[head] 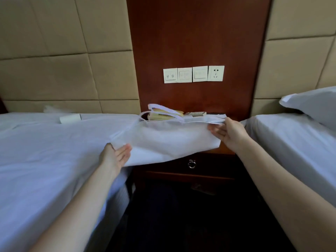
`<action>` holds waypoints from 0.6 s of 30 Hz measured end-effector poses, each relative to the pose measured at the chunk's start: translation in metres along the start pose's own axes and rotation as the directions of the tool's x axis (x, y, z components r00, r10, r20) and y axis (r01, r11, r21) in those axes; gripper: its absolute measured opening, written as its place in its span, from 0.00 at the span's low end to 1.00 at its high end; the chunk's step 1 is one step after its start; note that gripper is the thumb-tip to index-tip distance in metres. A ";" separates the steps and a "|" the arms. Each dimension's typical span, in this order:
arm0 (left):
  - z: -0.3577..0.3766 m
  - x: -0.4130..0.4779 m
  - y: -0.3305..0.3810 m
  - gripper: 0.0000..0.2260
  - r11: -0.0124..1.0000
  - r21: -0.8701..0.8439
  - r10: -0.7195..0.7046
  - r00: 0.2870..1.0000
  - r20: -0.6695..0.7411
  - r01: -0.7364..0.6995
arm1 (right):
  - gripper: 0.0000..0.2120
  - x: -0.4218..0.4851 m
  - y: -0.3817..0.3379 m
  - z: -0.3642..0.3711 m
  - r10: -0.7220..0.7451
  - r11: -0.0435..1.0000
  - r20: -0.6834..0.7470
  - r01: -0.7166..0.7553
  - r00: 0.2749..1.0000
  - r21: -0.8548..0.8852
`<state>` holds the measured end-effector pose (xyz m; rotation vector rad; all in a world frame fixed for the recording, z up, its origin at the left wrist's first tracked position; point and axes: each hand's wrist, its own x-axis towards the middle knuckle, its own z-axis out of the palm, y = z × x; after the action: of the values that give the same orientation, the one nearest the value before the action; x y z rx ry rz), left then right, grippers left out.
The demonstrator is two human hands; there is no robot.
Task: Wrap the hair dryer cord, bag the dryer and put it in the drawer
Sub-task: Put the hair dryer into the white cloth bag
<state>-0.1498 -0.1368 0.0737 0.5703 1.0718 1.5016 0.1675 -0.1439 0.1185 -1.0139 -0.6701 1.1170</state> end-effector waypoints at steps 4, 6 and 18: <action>0.021 0.023 0.008 0.29 0.992 0.058 0.111 0.993 -0.030 -0.110 | 0.11 0.021 -0.002 0.025 -0.112 0.988 -0.004 0.111 0.994 -0.110; 0.037 0.035 0.011 0.31 0.979 0.107 0.175 0.985 0.010 -0.175 | 0.11 0.036 0.002 0.037 -0.205 0.948 0.007 0.201 0.979 -0.246; 0.085 0.141 -0.004 0.29 0.421 0.793 0.487 0.848 0.211 -0.440 | 0.34 0.139 0.030 0.099 -0.173 0.425 0.304 0.349 0.937 -0.835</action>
<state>-0.1110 0.0232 0.0804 1.6306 1.7752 1.3858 0.1163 0.0221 0.1266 -1.6218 -1.6115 0.5022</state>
